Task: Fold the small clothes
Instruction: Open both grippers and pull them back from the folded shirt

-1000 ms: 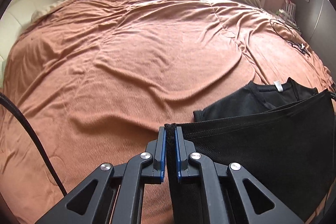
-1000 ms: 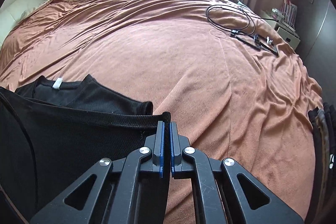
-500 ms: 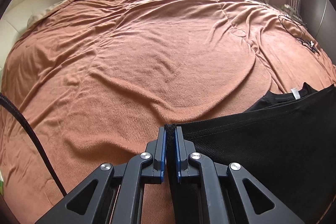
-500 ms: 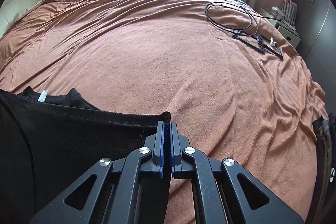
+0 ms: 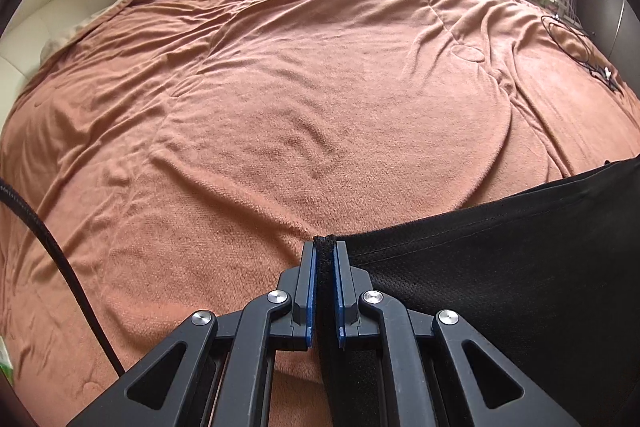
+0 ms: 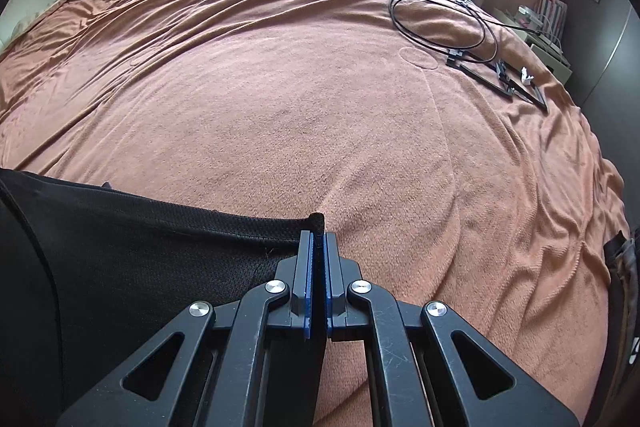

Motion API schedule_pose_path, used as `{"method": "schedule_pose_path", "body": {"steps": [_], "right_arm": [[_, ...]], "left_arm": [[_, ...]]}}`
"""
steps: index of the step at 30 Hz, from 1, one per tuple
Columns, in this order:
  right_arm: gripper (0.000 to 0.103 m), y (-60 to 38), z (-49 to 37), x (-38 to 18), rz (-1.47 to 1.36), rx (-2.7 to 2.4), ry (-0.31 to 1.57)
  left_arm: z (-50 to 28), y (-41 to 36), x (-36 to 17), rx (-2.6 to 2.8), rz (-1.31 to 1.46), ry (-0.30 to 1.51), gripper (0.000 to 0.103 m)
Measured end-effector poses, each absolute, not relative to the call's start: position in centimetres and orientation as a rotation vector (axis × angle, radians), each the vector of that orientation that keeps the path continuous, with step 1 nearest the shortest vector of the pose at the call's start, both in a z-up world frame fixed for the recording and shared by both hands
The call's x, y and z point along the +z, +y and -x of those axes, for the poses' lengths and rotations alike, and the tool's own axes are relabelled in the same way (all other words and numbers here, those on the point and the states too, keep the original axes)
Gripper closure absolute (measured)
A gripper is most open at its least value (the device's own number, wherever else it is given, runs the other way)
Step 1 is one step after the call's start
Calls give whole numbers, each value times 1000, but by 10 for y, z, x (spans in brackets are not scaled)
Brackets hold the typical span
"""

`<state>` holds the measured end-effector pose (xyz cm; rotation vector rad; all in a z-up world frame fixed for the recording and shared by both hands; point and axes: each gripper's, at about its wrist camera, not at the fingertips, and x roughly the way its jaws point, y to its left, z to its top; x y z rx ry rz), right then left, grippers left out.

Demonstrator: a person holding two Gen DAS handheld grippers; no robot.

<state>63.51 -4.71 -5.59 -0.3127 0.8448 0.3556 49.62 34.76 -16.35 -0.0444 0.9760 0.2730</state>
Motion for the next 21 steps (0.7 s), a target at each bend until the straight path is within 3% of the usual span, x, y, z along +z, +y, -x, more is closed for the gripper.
{"method": "schedule_pose_path", "body": {"steps": [5, 7, 9, 10, 16, 18, 21], "right_arm": [[98, -43, -638, -58, 304, 353, 847], [86, -48, -637, -56, 288, 338, 859], [64, -56, -631, -50, 260, 352, 857], [61, -62, -626, -46, 246, 360, 854], [60, -97, -589, -29, 185, 403, 864], [60, -110, -575, -26, 169, 415, 870], [60, -128, -547, -24, 147, 440, 882]], "left_arm": [[-500, 349, -166, 283, 47, 1005, 90], [-496, 351, -163, 276, 77, 1008, 90], [-488, 349, -158, 276, 84, 1005, 89], [-484, 348, -156, 278, 85, 1006, 89], [-444, 338, -143, 264, 147, 1007, 86], [-427, 333, -138, 263, 168, 1001, 76], [-400, 326, -132, 264, 193, 988, 70]]}}
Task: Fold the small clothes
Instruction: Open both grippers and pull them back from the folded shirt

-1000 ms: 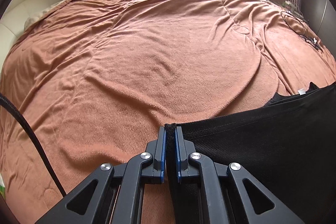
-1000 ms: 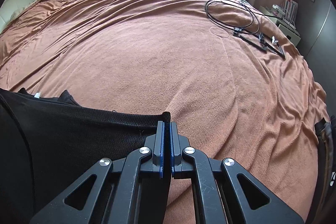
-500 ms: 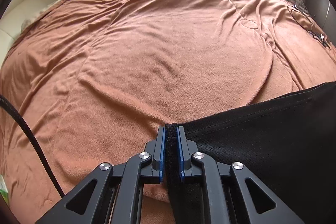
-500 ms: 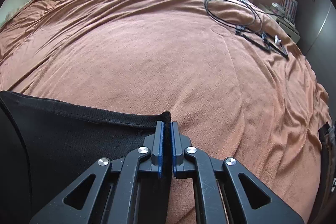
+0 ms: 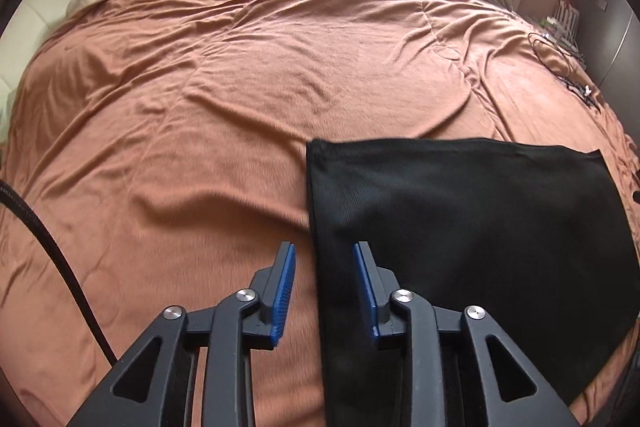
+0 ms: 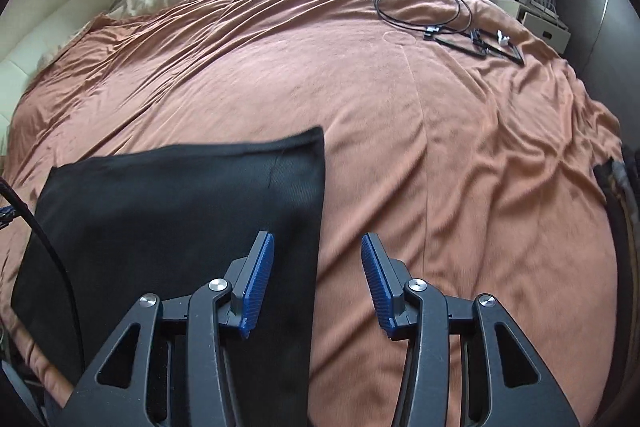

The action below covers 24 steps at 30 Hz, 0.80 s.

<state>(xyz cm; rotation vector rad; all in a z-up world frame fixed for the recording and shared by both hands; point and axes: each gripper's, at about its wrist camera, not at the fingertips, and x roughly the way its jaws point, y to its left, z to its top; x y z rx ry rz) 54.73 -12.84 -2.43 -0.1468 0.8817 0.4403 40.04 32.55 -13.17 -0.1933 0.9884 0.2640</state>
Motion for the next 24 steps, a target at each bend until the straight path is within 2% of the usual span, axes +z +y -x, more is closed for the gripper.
{"method": "schedule_pose_path", "body": {"steps": [14, 24], "right_arm": [[60, -204, -459, -32, -35, 475, 923], [61, -220, -422, -68, -90, 423, 988]], "left_arm": [[-296, 294, -142, 290, 321, 969, 69], [-253, 287, -164, 372, 288, 1083, 69]]}}
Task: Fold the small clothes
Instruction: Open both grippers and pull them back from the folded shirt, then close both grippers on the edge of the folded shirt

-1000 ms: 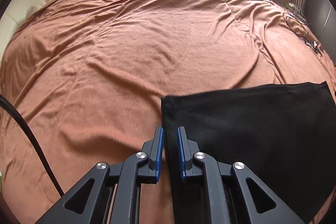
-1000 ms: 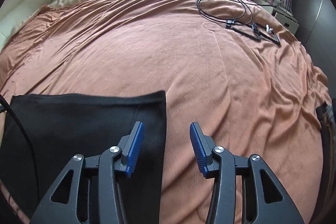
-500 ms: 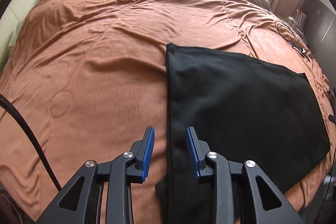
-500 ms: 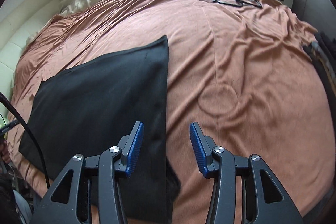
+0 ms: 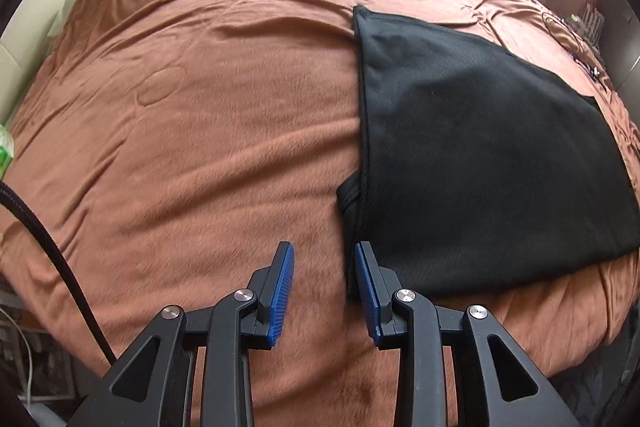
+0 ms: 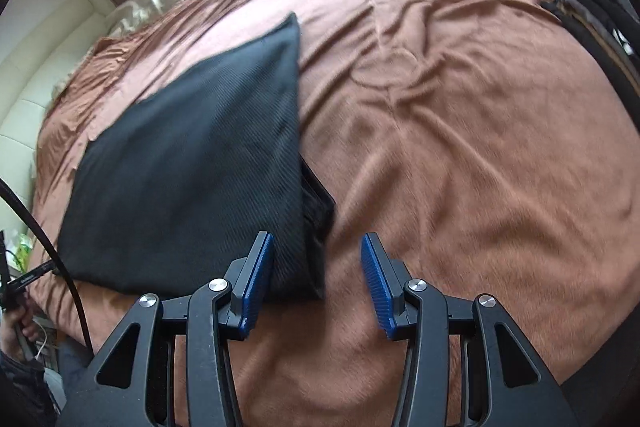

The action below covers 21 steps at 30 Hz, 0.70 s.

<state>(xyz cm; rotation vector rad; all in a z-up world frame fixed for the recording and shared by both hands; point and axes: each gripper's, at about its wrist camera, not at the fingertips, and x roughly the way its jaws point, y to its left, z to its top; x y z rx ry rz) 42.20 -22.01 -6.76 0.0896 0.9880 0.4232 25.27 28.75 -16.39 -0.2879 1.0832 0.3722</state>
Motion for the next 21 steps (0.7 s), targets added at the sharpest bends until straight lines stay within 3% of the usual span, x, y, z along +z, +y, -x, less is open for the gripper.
{"method": "schedule_pose_path", "body": {"steps": [14, 21], "right_arm": [[63, -271, -368, -48, -251, 484, 945], [63, -270, -357, -49, -340, 545, 948]], "left_arm": [[-160, 277, -68, 406, 263, 942, 69], [-151, 277, -68, 382, 334, 911, 69]]}}
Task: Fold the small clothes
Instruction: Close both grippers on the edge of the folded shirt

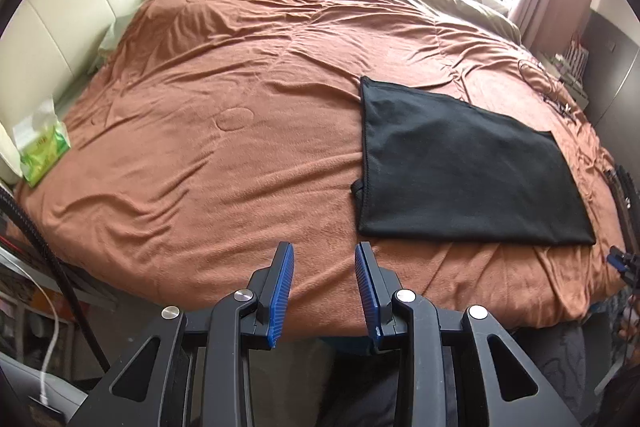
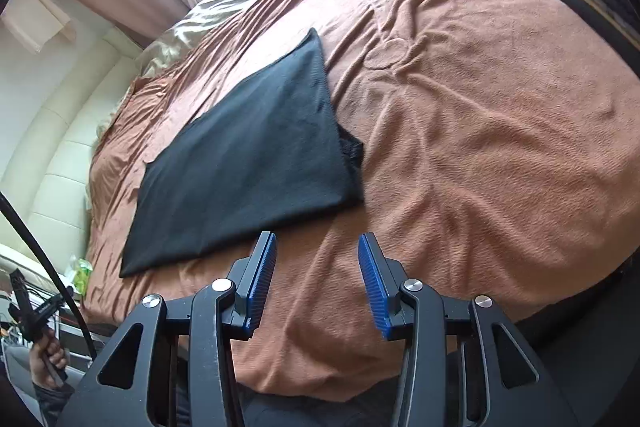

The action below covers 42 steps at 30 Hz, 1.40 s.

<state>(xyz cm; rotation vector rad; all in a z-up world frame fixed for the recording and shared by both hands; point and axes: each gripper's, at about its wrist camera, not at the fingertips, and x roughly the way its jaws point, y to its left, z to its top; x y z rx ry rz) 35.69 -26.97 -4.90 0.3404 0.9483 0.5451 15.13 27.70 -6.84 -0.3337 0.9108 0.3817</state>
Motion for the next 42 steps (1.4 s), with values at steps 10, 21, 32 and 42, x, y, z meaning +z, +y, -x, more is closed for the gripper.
{"method": "schedule_pose_path", "body": {"steps": [10, 21, 32, 42], "right_arm": [[63, -250, -376, -69, -444, 594, 954], [63, -238, -410, -114, -584, 618, 1008], [66, -241, -425, -134, -722, 574, 976], [93, -242, -433, -137, -741, 510, 940]], "left_arm": [[-174, 280, -109, 338, 503, 869, 43], [-217, 283, -151, 305, 620, 881, 49], [-238, 287, -177, 308, 640, 888, 64], [-229, 288, -182, 324, 711, 831, 87]]}}
